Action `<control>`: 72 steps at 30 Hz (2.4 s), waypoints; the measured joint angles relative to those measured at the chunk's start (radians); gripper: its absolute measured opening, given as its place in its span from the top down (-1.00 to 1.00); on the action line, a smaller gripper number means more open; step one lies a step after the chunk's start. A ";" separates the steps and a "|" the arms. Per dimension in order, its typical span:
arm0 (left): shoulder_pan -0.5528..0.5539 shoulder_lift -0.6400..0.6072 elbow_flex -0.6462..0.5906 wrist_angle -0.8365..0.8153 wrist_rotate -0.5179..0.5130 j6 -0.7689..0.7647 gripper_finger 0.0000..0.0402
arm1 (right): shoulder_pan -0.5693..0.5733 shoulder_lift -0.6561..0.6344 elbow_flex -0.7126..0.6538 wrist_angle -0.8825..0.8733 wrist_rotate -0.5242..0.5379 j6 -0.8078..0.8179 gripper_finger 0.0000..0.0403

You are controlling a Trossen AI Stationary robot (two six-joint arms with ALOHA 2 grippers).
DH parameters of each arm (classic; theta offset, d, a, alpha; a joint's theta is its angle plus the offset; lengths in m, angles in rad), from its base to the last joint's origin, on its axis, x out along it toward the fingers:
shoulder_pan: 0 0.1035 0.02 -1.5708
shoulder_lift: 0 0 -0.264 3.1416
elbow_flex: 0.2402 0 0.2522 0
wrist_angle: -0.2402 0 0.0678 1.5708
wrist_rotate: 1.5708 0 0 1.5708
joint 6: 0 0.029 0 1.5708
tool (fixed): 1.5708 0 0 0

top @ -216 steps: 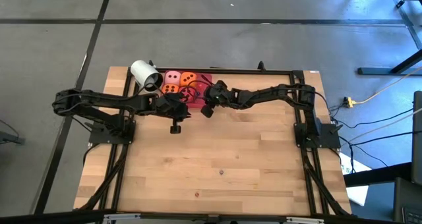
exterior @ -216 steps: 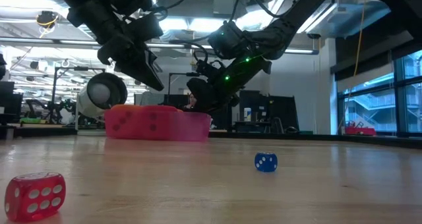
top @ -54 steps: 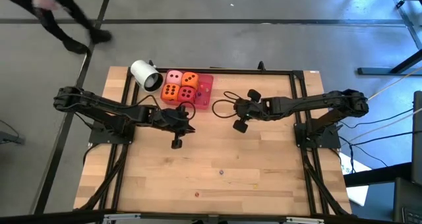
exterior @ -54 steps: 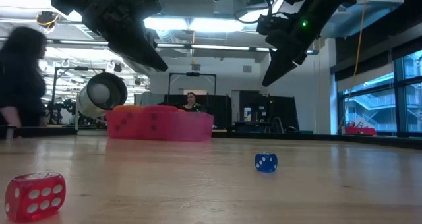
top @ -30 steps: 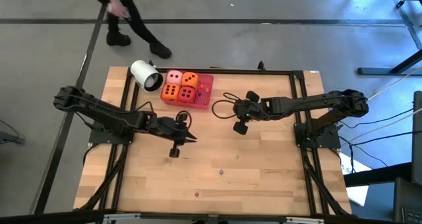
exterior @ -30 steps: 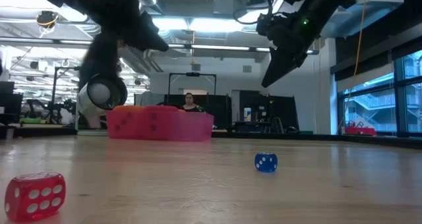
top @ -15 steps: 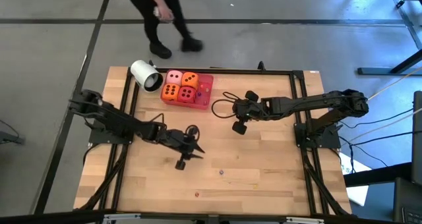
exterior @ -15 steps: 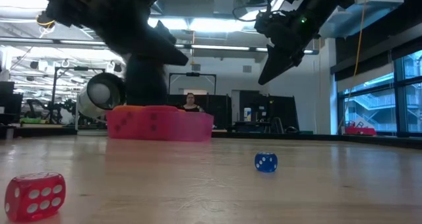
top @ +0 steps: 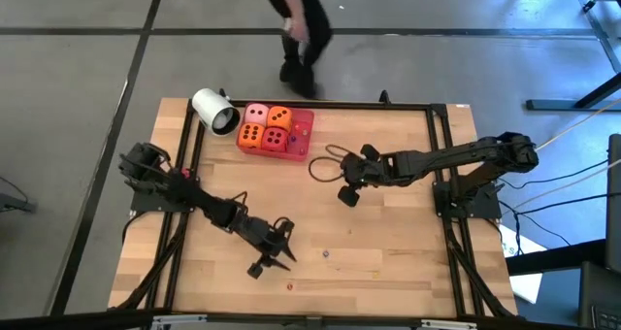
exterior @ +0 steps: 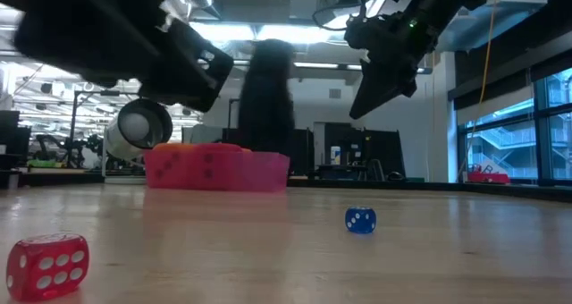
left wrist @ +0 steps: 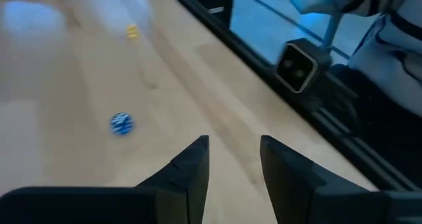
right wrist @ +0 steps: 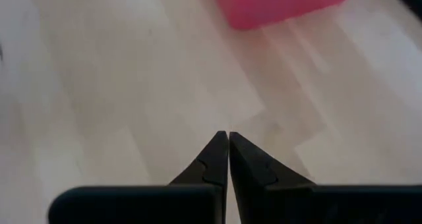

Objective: Pick & Place Dice
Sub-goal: Put the small red die into the red bin

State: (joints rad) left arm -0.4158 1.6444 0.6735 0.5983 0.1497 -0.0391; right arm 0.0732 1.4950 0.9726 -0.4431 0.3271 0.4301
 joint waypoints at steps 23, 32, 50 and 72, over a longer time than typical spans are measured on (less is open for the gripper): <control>-0.166 0.292 0.133 0.114 -0.006 0.035 0.34 | 0.222 0.140 0.000 0.110 0.020 0.273 0.92; -0.173 0.299 0.132 0.147 -0.019 0.068 0.34 | 0.285 0.140 0.000 0.151 0.055 0.306 0.92; -0.148 0.299 0.132 0.102 -0.101 0.027 0.34 | 0.297 0.139 0.000 0.153 0.058 0.296 0.92; -0.148 0.298 0.133 0.056 -0.079 0.026 0.64 | 0.297 0.139 0.000 0.153 0.058 0.295 0.92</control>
State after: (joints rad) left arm -0.5640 1.9427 0.8062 0.6544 0.0708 -0.0132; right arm 0.3706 1.6337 0.9726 -0.2905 0.3855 0.7250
